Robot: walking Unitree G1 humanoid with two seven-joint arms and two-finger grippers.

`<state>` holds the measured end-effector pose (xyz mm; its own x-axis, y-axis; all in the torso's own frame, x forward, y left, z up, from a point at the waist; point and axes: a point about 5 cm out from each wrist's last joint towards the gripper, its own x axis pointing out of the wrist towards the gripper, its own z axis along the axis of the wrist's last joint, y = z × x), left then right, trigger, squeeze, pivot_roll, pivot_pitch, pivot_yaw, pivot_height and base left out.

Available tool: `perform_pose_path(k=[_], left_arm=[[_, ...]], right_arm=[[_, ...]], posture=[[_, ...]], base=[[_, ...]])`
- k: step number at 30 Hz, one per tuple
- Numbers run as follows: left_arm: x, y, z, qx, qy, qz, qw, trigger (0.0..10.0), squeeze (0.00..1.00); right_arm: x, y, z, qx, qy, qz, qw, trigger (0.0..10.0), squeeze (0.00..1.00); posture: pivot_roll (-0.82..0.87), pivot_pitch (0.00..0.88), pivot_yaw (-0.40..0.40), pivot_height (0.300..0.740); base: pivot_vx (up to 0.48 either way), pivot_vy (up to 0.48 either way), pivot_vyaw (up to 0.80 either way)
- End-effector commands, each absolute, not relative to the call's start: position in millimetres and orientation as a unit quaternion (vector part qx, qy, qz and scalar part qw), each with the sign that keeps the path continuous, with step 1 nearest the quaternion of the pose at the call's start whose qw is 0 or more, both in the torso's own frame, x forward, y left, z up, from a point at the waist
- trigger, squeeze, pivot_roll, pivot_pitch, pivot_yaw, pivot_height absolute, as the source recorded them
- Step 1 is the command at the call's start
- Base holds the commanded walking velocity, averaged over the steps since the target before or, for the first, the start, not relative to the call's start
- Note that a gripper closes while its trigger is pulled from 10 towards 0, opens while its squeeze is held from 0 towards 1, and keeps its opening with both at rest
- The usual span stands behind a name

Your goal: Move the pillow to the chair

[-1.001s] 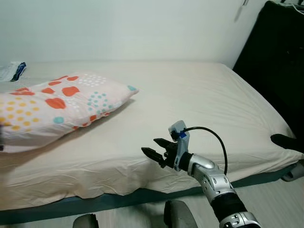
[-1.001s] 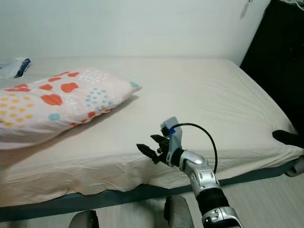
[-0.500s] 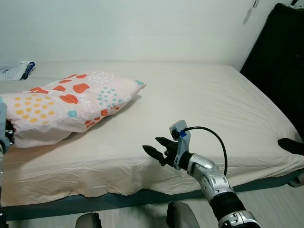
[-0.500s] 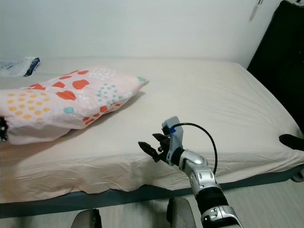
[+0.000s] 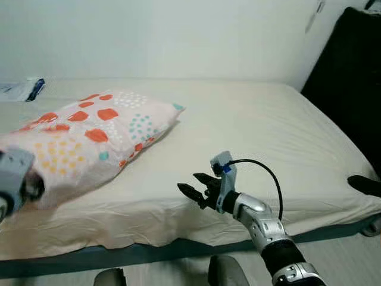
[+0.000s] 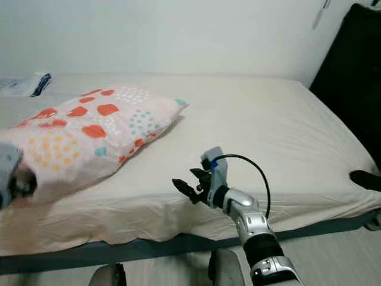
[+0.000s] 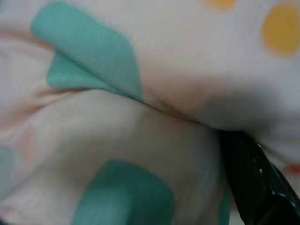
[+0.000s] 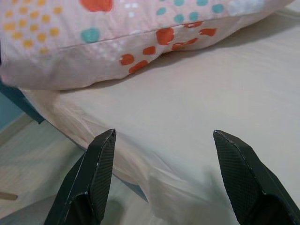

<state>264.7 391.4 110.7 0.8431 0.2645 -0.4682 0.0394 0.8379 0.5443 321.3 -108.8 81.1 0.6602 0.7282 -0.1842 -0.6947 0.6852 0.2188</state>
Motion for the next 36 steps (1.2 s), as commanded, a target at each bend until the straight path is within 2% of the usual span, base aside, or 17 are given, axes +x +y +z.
perform_pose_path(k=[1,4,5,11,12,14,17,20,21,25,26,28,29,33,34,35,36], left_arm=[[258,406,116,0.301,0.303,0.081,0.901,10.0,0.00],[250,417,117,0.307,0.321,0.100,0.890,10.0,0.00],[248,418,117,0.299,0.319,0.101,0.893,10.0,1.00],[252,411,116,0.253,0.309,0.110,0.910,10.0,1.00],[254,410,115,0.235,0.310,0.114,0.914,10.0,0.11],[257,406,114,0.181,0.296,0.123,0.930,10.0,0.00],[266,396,113,0.025,0.242,0.131,0.961,10.0,0.52],[266,396,113,0.025,0.242,0.131,0.961,10.0,0.52],[269,391,111,-0.041,0.220,0.127,0.966,10.0,1.00],[267,385,100,-0.061,0.241,0.116,0.962,10.0,1.00],[264,384,95,-0.036,0.262,0.117,0.957,10.0,0.00],[259,386,91,0.039,0.294,0.117,0.948,10.0,0.00],[259,386,92,0.041,0.288,0.114,0.950,10.0,1.00],[266,377,102,-0.014,0.222,0.086,0.971,10.0,1.00],[268,372,105,-0.051,0.193,0.073,0.977,10.0,0.45],[268,368,104,-0.063,0.188,0.068,0.978,0.0,0.00],[268,368,104,-0.063,0.188,0.068,0.978,0.0,0.00]], right_arm=[[322,-109,80,0.061,0.132,0.390,0.909,10.0,0.00],[322,-109,79,0.058,0.133,0.389,0.910,10.0,0.00],[322,-110,79,0.059,0.133,0.389,0.910,10.0,0.00],[322,-109,78,0.061,0.134,0.386,0.911,10.0,0.00],[322,-109,78,0.061,0.134,0.386,0.911,10.0,0.00],[321,-110,78,0.061,0.135,0.386,0.911,10.0,0.00],[321,-111,78,0.060,0.136,0.385,0.911,10.0,0.00],[321,-111,78,0.060,0.136,0.385,0.911,10.0,0.00],[321,-111,77,0.059,0.136,0.385,0.911,10.0,0.00],[321,-112,77,0.059,0.137,0.384,0.911,10.0,0.00],[321,-112,77,0.058,0.137,0.384,0.911,10.0,0.00],[321,-112,77,0.058,0.137,0.384,0.911,10.0,0.00],[321,-112,77,0.058,0.137,0.385,0.911,10.0,0.00],[321,-111,77,0.058,0.136,0.385,0.911,10.0,0.00],[321,-111,77,0.059,0.136,0.384,0.911,10.0,0.00],[321,-111,77,0.059,0.135,0.384,0.911,10.0,0.00],[321,-111,77,0.059,0.135,0.384,0.911,10.0,0.00]], posture=[[0.02,0.000,-0.132,0.563],[0.02,0.000,-0.130,0.563],[0.02,0.000,-0.127,0.563],[0.02,0.000,-0.128,0.563],[0.02,0.000,-0.127,0.563],[0.02,0.000,-0.127,0.563],[0.01,0.000,-0.126,0.563],[0.01,0.000,-0.126,0.563],[0.01,0.000,-0.126,0.563],[0.01,0.000,-0.127,0.563],[0.01,0.000,-0.127,0.563],[0.01,0.000,-0.129,0.563],[0.01,0.000,-0.128,0.563],[0.01,0.000,-0.125,0.563],[0.01,0.000,-0.124,0.563],[0.01,0.000,-0.124,0.563],[0.01,0.000,-0.124,0.563]], base=[[0.000,0.000,0.00],[0.000,0.000,0.00],[0.000,0.000,0.00],[0.000,0.000,0.00],[0.000,0.000,0.00],[0.000,0.000,0.00],[0.000,0.000,0.00],[0.000,0.000,0.00],[0.000,0.000,0.00],[0.000,0.000,0.00],[0.000,0.000,0.00],[0.000,0.000,0.00],[0.000,0.000,0.00],[0.000,0.000,0.00],[0.000,0.000,0.00],[0.000,0.000,0.00],[0.000,0.000,0.00]])
